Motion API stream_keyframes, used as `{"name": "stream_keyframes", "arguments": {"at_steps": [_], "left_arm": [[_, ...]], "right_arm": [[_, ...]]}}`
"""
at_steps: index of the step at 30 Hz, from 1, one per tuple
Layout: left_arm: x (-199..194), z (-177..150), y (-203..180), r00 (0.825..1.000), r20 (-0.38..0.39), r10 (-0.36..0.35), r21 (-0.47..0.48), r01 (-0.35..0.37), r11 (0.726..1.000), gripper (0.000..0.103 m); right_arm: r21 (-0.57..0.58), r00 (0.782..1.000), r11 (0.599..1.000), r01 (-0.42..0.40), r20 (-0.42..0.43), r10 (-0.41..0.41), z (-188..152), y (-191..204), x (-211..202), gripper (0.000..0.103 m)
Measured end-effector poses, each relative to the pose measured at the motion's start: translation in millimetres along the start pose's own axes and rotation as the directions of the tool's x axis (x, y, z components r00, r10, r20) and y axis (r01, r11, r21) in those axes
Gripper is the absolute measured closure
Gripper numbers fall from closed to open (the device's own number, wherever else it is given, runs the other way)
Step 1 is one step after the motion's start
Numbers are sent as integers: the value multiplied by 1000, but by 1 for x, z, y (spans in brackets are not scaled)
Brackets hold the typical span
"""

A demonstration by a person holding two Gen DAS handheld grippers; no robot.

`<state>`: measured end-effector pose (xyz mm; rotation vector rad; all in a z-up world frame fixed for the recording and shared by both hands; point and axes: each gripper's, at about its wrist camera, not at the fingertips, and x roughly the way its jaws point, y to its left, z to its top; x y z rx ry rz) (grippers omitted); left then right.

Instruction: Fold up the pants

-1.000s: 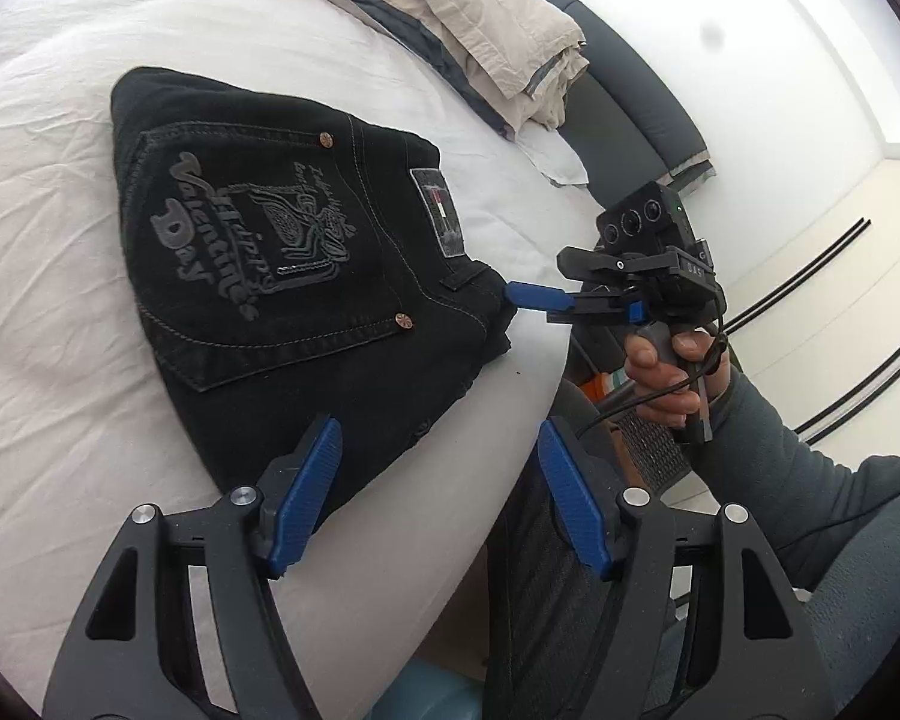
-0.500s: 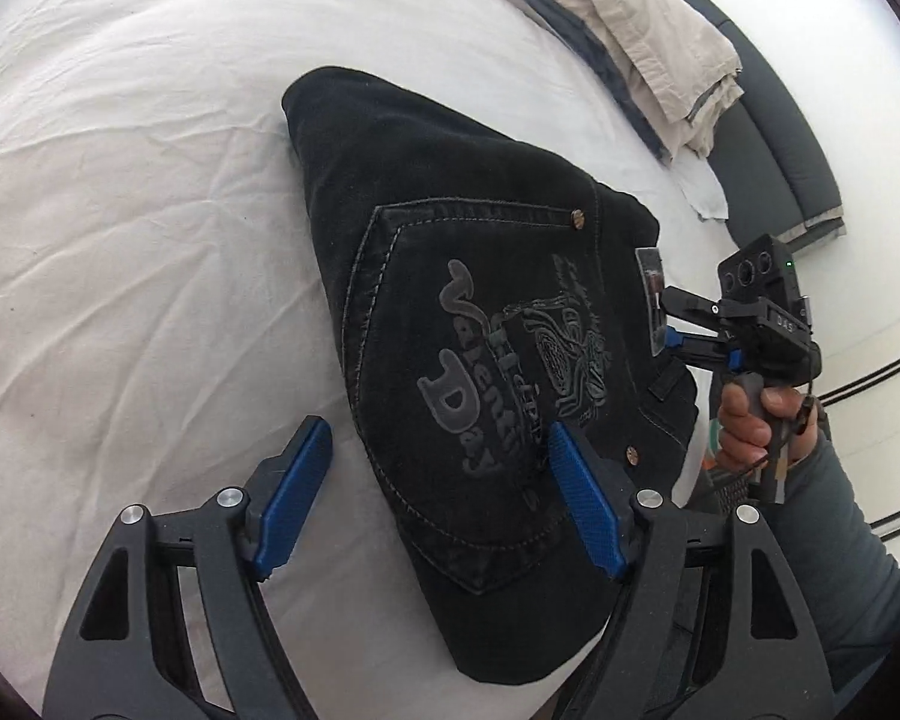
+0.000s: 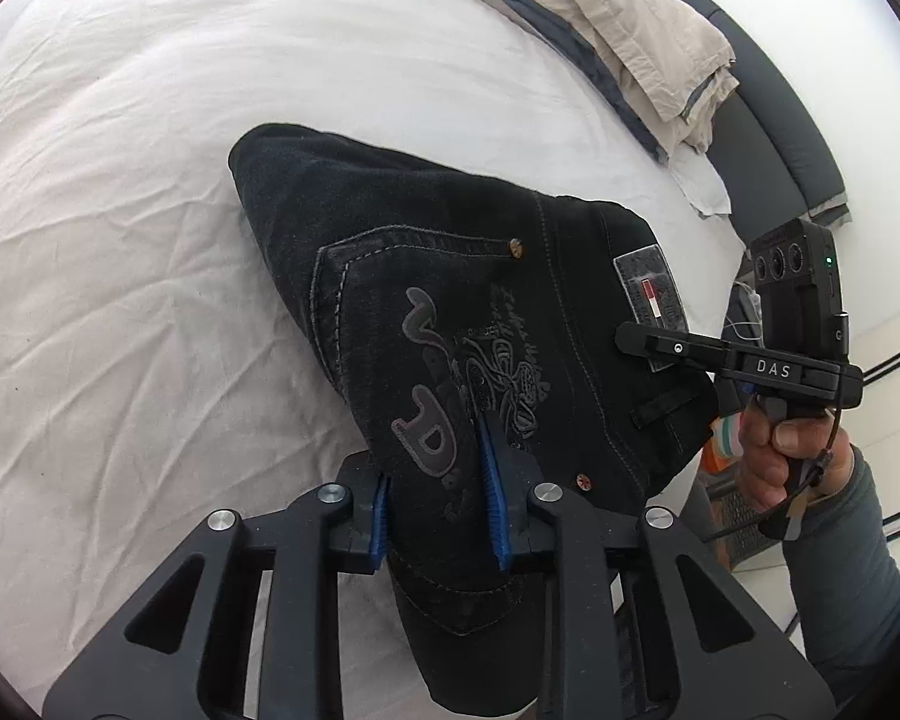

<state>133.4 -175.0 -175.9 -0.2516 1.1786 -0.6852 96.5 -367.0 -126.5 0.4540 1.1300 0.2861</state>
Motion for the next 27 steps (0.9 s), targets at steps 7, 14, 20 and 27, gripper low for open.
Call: {"name": "stream_keyframes", "arguments": {"at_steps": [7,14,20,27], "left_arm": [[-54,34,14,994,109,30,18,-32,999,81],[-82,97,63,979,165,123,35,-130,991,81],[-63,125,126,971,131,200,23,-205,979,81],[-46,114,160,961,139,238,-7,-240,971,65]], "right_arm": [[-106,994,994,-39,93,49,41,44,-18,83],[-106,987,989,-103,112,115,111,60,30,83],[-29,992,993,-111,49,112,130,45,98,83],[85,986,984,-159,59,154,115,6,119,63]]}}
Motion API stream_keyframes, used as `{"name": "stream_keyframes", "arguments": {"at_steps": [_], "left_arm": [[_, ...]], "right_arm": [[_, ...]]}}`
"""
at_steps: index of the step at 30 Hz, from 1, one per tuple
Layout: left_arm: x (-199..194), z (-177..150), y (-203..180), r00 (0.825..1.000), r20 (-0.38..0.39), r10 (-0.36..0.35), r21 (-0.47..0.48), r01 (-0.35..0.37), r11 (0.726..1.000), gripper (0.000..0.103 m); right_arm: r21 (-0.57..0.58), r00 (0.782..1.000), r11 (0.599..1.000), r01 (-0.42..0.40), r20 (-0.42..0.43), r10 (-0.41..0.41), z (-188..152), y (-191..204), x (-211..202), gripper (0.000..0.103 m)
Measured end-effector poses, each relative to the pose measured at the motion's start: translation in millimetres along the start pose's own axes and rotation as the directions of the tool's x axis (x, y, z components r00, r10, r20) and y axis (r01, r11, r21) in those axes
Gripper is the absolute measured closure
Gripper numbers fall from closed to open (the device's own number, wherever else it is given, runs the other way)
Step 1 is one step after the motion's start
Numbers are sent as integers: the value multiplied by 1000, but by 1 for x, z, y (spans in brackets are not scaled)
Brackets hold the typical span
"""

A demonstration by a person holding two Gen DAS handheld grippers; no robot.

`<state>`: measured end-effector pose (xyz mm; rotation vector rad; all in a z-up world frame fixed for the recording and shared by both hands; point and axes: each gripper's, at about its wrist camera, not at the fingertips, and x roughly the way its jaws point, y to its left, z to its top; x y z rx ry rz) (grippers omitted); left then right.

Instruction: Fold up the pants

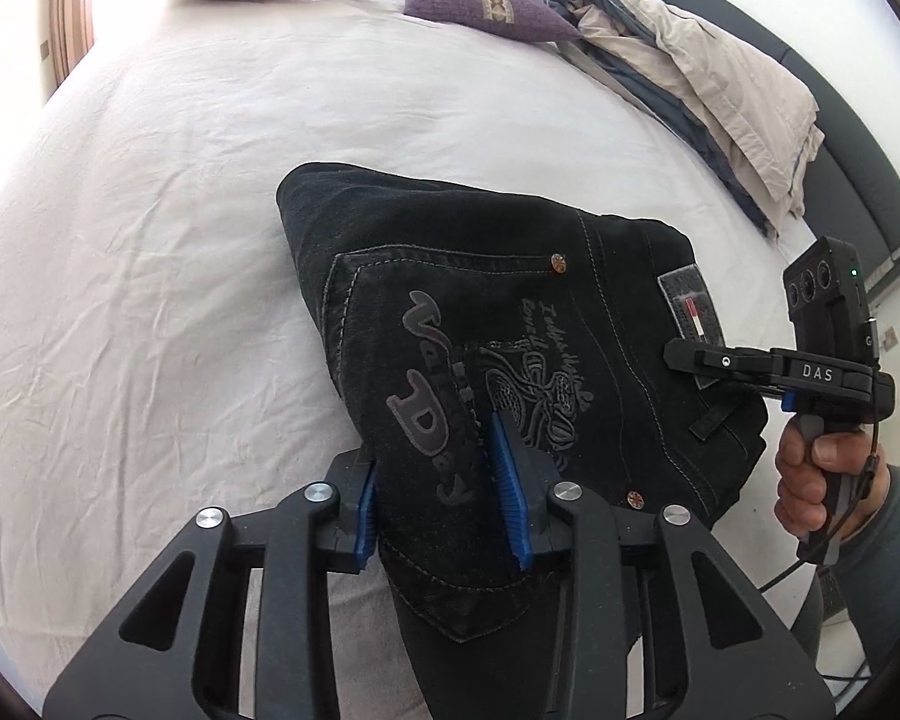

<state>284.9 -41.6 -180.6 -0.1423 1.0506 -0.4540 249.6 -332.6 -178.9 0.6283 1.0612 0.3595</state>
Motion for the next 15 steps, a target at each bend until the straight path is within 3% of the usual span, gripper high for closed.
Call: {"name": "stream_keyframes", "arguments": {"at_steps": [4,8,10,13,15], "left_arm": [[-6,-9,-4,999,32,33,-6,-33,999,59],[-43,-22,-16,986,115,120,-3,-120,993,52],[-75,-33,-31,963,199,181,-12,-182,983,19],[-120,-55,-59,916,316,249,-18,-257,966,0],[-146,-69,-78,895,348,279,-28,-288,957,0]], "right_arm": [[31,999,1000,-7,41,6,-9,5,-12,53],[-15,991,996,84,105,-82,-22,29,-41,42],[-51,977,986,156,154,-147,-36,45,-62,35],[-123,938,954,275,251,-238,-63,80,-96,29],[-164,907,927,337,321,-273,-86,102,-118,21]]}}
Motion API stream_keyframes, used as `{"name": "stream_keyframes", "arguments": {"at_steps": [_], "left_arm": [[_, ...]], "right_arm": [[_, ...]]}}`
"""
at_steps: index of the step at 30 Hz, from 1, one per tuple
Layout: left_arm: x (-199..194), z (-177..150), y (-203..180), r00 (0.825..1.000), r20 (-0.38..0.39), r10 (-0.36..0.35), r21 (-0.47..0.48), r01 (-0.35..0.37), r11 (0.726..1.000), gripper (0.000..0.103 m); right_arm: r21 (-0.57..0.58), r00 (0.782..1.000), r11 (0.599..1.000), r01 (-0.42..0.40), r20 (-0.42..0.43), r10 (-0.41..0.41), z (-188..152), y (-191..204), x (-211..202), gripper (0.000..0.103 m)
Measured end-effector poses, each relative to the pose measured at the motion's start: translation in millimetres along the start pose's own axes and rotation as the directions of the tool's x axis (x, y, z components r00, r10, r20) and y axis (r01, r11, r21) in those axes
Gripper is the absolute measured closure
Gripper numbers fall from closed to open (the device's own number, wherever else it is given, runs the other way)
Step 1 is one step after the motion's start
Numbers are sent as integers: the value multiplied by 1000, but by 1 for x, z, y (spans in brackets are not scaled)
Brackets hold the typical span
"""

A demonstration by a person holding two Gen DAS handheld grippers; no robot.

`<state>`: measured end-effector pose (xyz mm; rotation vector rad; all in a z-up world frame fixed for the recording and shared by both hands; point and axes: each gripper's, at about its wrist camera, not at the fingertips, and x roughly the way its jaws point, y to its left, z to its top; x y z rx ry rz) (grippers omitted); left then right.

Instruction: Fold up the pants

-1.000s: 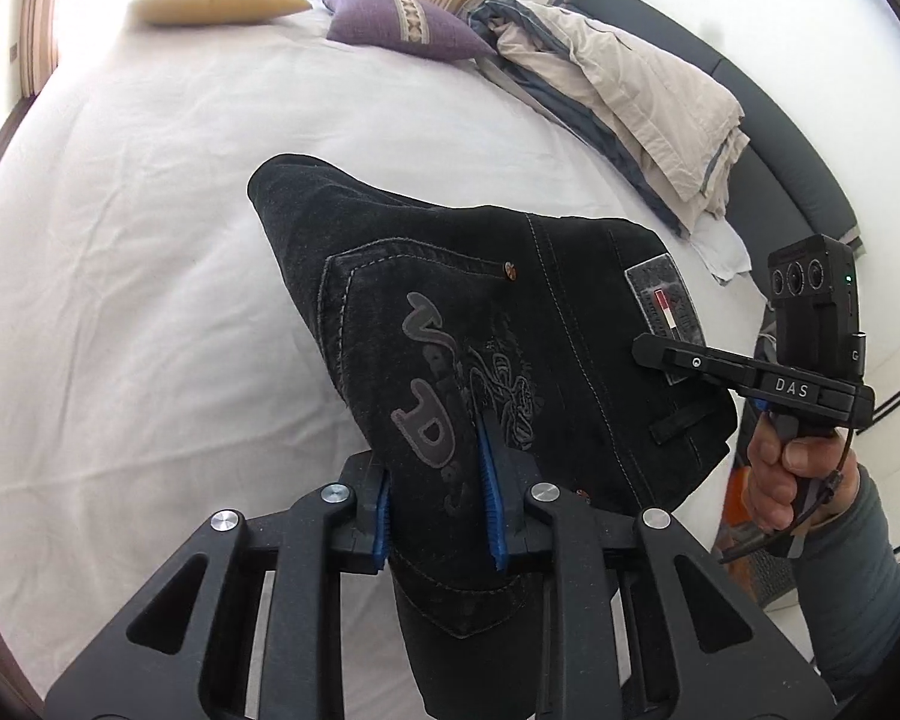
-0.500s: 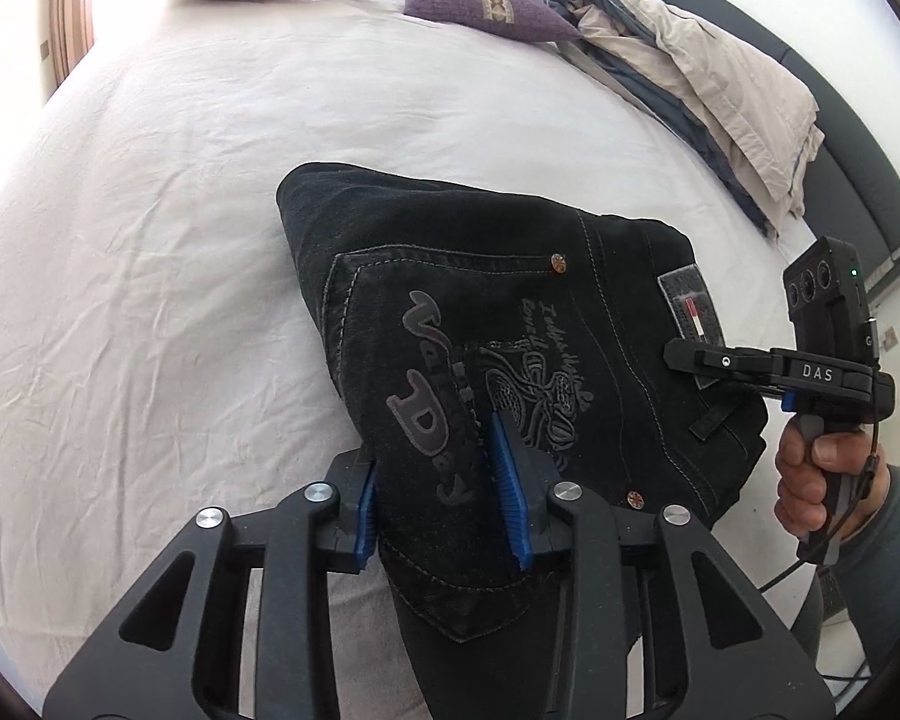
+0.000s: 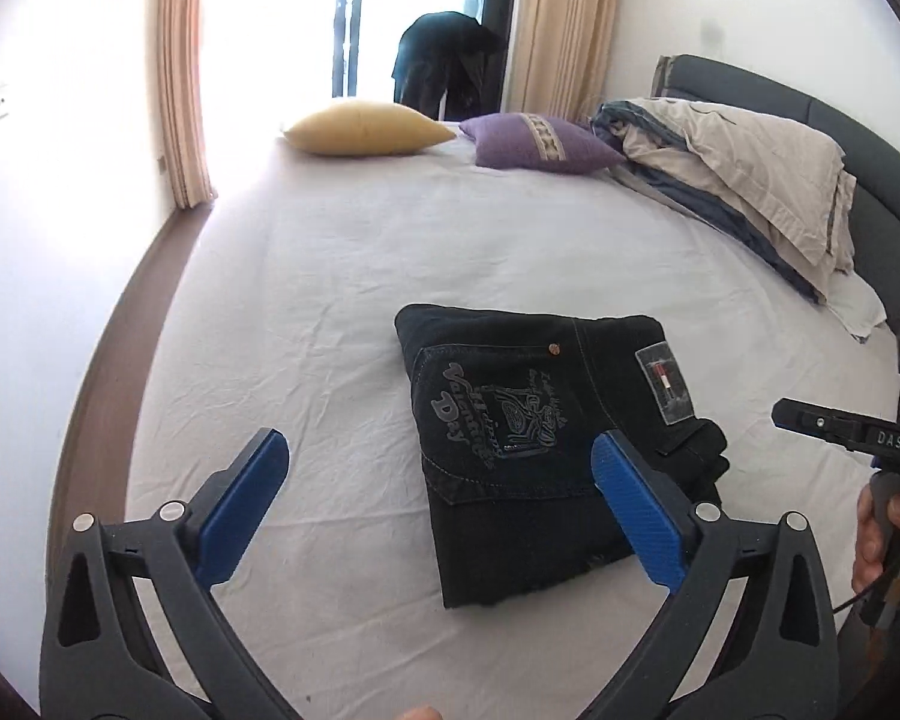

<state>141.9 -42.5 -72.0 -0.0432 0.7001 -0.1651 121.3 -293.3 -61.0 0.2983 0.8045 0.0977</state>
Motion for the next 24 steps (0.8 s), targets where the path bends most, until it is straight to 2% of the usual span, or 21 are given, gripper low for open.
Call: {"name": "stream_keyframes", "arguments": {"at_steps": [3,5,7,9,11,12,14,17,20,24], "left_arm": [[-53,-7,-18,993,85,77,14,-78,997,0],[-88,-13,-29,979,141,143,6,-146,989,0],[-125,-21,-35,962,203,183,-31,-180,983,0],[-157,-29,-43,948,273,165,-35,-161,986,0],[-185,-35,-51,946,311,98,19,-109,994,0],[-194,-38,-54,949,303,82,56,-104,993,0],[-205,-41,-59,957,266,117,81,-144,986,0],[-204,-41,-56,976,137,166,16,-170,985,0],[-201,-41,-53,977,63,204,-27,-202,979,0],[-192,-43,-53,983,-8,186,-62,-186,981,0]], "right_arm": [[-82,995,994,71,78,-65,-17,25,-46,19],[-108,987,989,102,131,-88,-26,39,-72,17],[-112,978,987,115,190,-92,-35,52,-97,12],[-109,967,988,113,241,-84,-39,60,-121,1],[-122,957,987,108,280,-71,-42,70,-142,0],[-133,956,985,111,286,-69,-43,76,-149,0],[-150,956,981,121,283,-75,-45,86,-161,0],[-149,957,980,134,278,-88,-48,96,-176,0],[-144,956,976,164,266,-122,-50,104,-186,0],[-148,952,963,225,245,-184,-56,111,-190,0]]}}
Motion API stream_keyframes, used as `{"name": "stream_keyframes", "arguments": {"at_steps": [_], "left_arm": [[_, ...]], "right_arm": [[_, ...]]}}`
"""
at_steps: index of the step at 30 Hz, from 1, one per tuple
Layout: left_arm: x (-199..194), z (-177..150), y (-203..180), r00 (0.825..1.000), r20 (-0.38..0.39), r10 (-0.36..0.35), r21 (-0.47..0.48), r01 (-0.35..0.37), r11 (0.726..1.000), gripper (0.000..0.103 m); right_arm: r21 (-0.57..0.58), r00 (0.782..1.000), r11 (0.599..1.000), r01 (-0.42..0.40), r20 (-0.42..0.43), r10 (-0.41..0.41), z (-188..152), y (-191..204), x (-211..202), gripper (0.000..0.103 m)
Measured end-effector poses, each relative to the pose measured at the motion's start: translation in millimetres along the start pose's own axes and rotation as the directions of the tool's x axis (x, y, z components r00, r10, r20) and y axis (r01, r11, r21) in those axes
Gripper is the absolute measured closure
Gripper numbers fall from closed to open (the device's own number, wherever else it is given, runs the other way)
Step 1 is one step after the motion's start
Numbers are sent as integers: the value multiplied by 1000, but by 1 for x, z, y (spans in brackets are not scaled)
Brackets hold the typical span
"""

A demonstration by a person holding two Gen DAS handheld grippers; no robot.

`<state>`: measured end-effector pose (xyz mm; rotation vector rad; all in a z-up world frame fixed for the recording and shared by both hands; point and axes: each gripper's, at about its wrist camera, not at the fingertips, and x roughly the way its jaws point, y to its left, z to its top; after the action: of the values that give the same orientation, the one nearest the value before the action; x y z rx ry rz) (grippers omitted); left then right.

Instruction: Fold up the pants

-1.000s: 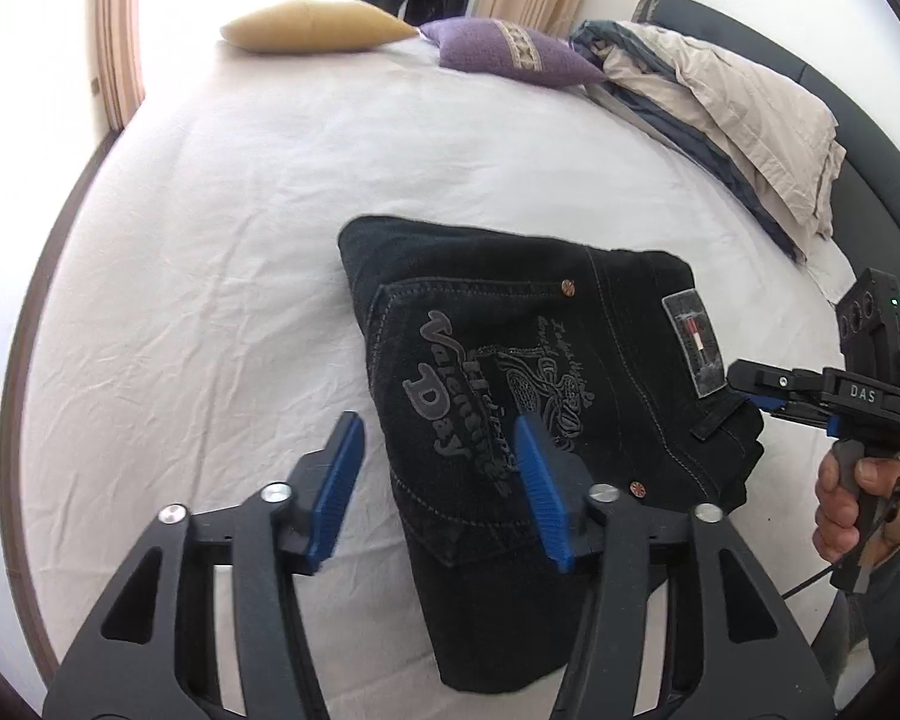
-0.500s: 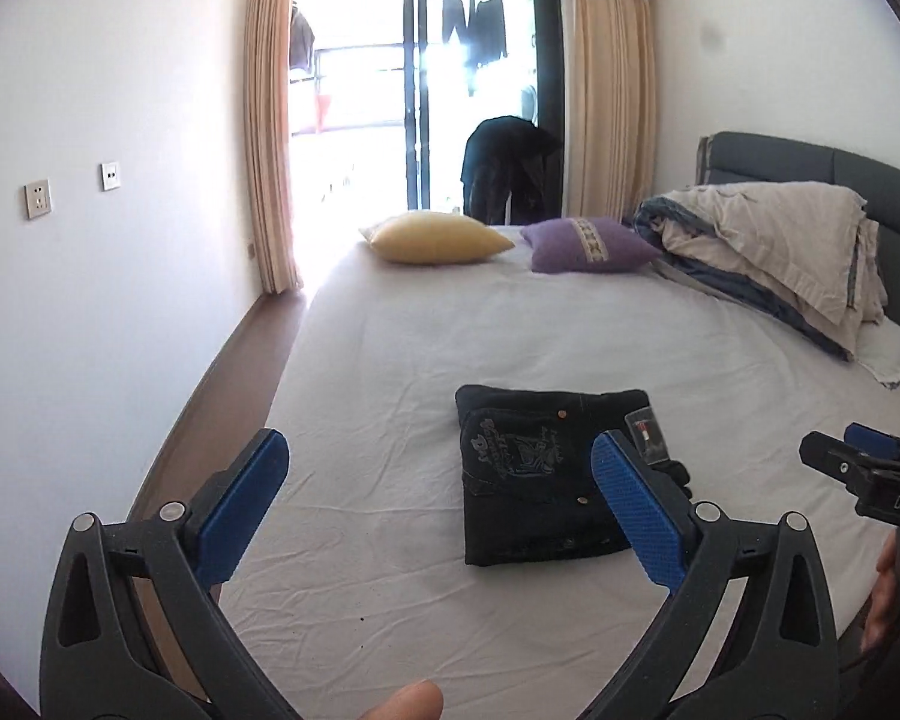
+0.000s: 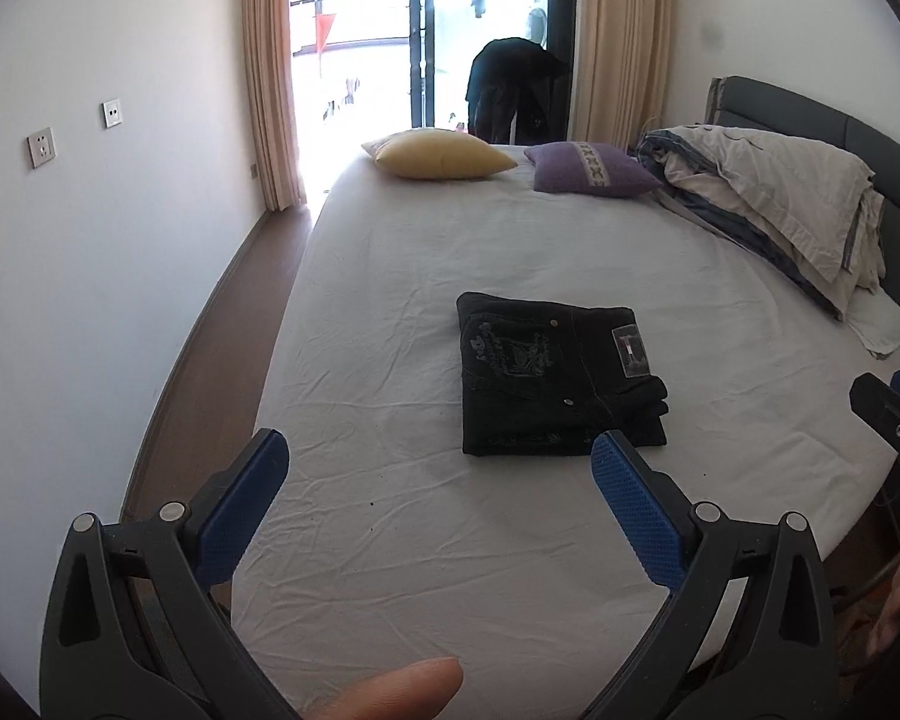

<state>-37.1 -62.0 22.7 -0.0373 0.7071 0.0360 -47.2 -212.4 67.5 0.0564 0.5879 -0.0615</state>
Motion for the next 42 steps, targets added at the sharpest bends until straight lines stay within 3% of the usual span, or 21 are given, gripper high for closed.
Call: {"name": "stream_keyframes", "arguments": {"at_steps": [6,15,42], "left_arm": [[20,-9,-10,997,-78,-17,3,17,1000,0],[37,-10,-8,993,-119,-26,-5,25,1000,0],[48,-14,-8,990,-141,-26,3,26,1000,0]], "right_arm": [[37,997,999,25,-72,-23,-9,0,10,0],[21,993,999,26,-118,-23,-15,6,23,0],[2,987,1000,13,-162,-13,-25,7,31,0]]}}
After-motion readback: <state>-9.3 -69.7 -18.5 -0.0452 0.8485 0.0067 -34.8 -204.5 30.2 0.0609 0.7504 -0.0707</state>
